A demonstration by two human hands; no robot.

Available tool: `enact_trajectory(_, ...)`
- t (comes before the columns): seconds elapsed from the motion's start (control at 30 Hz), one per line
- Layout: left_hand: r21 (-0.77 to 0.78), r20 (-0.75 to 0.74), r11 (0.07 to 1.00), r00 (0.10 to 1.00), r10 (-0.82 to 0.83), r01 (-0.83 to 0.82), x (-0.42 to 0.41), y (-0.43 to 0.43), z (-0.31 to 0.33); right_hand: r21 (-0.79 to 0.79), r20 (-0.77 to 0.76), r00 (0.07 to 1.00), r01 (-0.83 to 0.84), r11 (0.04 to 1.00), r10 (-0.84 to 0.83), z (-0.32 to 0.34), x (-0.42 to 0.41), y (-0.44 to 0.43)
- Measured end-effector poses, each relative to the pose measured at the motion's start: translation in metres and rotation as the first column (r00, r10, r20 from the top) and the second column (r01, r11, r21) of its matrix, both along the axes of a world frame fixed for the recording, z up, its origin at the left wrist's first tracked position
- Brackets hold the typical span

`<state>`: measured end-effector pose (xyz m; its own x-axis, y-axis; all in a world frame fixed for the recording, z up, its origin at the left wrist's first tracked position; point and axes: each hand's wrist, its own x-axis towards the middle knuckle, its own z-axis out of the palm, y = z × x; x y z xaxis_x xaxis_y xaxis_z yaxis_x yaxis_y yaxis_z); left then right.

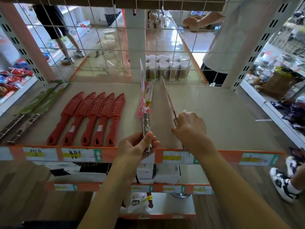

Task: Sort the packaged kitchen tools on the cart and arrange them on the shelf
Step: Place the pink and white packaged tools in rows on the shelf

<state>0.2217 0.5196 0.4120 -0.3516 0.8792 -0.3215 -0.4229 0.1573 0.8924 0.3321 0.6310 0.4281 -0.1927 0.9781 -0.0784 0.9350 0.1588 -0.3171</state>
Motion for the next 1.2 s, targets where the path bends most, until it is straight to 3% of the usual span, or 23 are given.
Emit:
enact_trajectory(0.27, -0.001, -0.013, 1.000, 1.000, 0.010, -0.010, -0.004, -0.001, 0.005, -0.098, -0.026, 1.000, -0.016, 0.995, 0.014, 0.000, -0.017, 0.002)
enact_trajectory(0.63, -0.006, -0.016, 1.000, 1.000, -0.005, 0.005, -0.006, -0.003, 0.006, -0.028, -0.230, 0.972, -0.059, 0.998, 0.051, -0.003, -0.016, -0.001)
enact_trajectory(1.0, -0.013, -0.016, 1.000, 1.000, -0.015, 0.015, -0.005, -0.004, 0.006, -0.124, -0.500, 0.865, -0.016, 0.992, -0.049, -0.021, -0.032, 0.005)
enact_trajectory(1.2, -0.010, -0.016, 1.000, 1.000, -0.012, 0.012, -0.005, -0.005, 0.006, -0.115, -0.505, 0.863, -0.052, 0.992, -0.013, -0.025, -0.030, 0.009)
